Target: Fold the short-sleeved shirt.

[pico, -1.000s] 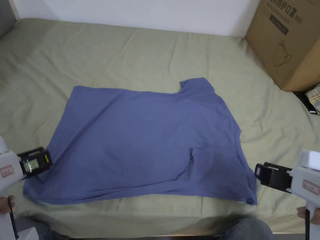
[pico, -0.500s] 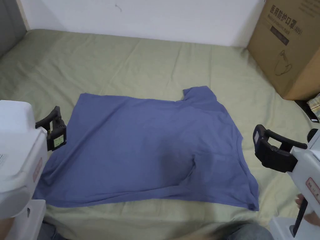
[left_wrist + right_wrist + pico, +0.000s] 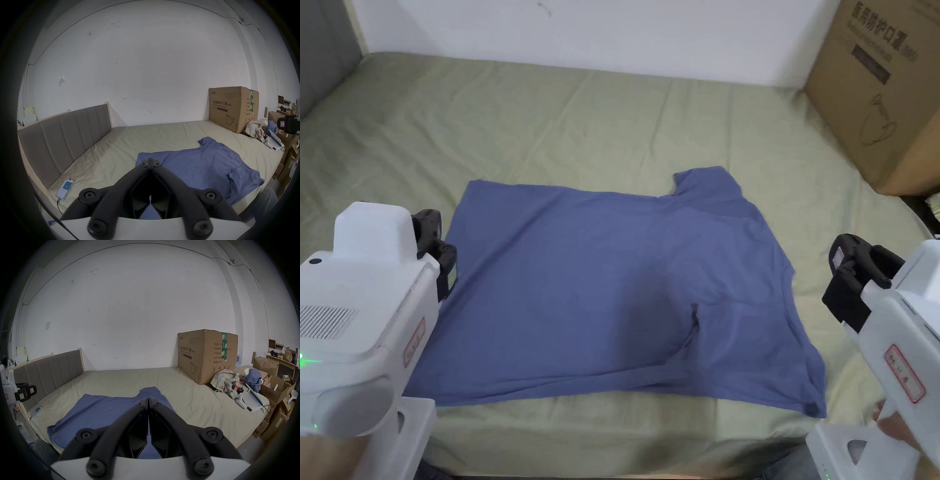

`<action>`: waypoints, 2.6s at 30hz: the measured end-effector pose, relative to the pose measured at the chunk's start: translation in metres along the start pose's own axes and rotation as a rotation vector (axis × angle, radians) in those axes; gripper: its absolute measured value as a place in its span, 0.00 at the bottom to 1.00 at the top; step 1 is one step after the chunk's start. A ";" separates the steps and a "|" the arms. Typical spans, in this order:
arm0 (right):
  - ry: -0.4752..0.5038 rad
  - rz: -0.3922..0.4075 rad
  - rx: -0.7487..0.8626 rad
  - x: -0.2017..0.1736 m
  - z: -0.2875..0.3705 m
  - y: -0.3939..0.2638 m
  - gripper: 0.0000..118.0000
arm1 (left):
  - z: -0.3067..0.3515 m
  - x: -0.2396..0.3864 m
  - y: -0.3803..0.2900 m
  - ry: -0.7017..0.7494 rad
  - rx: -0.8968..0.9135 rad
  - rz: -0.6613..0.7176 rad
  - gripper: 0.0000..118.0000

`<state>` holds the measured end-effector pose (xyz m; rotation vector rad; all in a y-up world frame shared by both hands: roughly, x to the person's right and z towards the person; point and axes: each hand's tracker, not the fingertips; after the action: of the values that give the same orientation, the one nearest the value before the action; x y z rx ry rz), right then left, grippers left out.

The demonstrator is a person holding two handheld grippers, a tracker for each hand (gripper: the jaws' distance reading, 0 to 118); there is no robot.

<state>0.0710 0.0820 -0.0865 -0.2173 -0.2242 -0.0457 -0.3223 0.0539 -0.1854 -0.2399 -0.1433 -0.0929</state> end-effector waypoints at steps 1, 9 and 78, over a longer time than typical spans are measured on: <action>0.002 -0.004 -0.001 0.000 0.000 -0.001 0.00 | -0.001 -0.003 0.000 -0.003 -0.002 0.004 0.00; 0.009 0.003 -0.057 -0.003 -0.006 -0.008 0.00 | -0.029 -0.044 -0.007 0.048 -0.253 0.047 0.31; -0.105 -0.255 -0.844 0.089 -0.262 -0.007 0.03 | -0.260 -0.105 -0.016 0.115 -0.567 0.795 0.00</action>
<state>0.2138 0.0162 -0.3145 -1.0330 -0.3280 -0.3861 -0.3940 -0.0164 -0.4476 -0.8376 0.1050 0.6514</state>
